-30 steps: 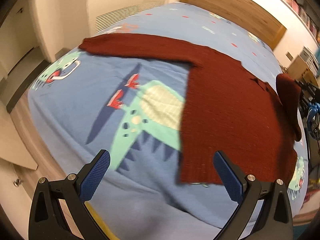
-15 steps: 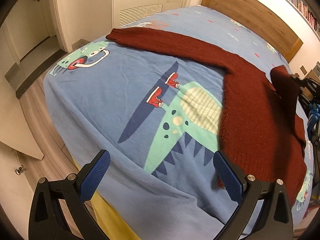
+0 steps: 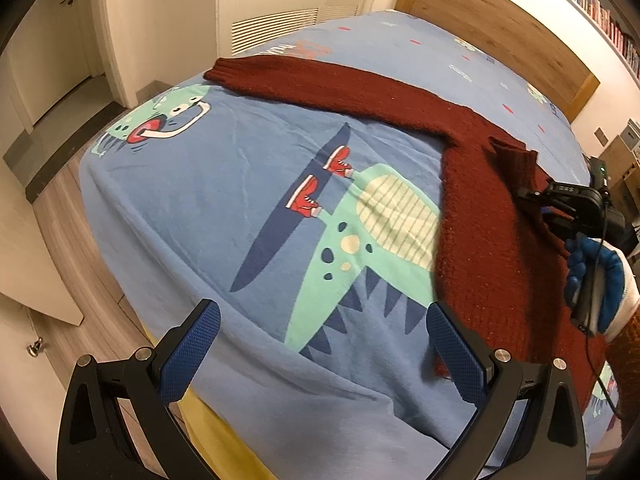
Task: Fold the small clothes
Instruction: 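Carry the held sleeve across the sweater body and open the right tool, then move the left tool to the cuff of the other sleeve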
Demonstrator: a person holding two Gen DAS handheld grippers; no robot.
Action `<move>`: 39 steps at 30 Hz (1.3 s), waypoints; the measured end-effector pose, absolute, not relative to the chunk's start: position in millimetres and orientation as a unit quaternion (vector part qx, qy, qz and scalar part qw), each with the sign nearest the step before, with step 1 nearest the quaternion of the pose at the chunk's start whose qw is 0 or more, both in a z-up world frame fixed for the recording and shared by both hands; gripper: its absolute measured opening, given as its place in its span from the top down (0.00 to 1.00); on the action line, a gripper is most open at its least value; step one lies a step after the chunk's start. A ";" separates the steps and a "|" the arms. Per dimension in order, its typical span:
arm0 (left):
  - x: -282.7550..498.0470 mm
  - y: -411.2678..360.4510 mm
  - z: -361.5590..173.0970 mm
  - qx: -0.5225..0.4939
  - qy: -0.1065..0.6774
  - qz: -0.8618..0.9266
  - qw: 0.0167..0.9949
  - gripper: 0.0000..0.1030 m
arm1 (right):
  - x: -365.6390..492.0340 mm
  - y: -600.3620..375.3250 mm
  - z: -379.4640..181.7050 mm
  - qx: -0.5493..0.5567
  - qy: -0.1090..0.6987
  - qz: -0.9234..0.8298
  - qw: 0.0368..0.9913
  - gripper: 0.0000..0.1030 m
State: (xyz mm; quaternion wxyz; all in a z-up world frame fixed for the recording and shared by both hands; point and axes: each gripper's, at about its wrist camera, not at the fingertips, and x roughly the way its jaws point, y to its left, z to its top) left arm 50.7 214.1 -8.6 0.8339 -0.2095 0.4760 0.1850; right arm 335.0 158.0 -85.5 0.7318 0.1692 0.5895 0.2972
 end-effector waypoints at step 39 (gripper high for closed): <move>168.1 414.8 -57.0 -0.382 0.401 0.207 0.806 0.02 | 300.5 150.8 -29.4 0.062 0.549 0.333 0.764 0.68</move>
